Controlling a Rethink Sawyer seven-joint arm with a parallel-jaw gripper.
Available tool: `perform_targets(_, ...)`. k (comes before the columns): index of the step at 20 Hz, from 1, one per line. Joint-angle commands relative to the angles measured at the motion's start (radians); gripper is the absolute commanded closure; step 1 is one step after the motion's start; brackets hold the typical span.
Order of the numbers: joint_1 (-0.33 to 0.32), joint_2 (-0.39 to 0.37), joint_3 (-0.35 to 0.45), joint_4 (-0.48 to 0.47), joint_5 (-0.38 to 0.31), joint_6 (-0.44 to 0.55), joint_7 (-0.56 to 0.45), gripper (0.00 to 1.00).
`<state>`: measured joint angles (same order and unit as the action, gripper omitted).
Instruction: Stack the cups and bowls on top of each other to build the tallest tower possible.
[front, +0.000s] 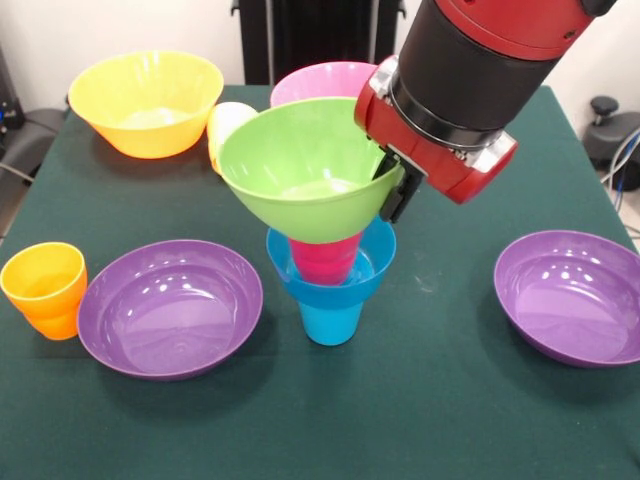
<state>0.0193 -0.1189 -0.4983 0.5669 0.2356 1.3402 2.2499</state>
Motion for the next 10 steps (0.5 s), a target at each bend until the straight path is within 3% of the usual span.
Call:
perform_targets(1,0.007,-0.015,0.116,0.098,-0.080,-0.038,-0.205,1.00)
perform_targets(10,0.008,-0.021,0.122,0.112,-0.086,-0.034,-0.197,1.00)
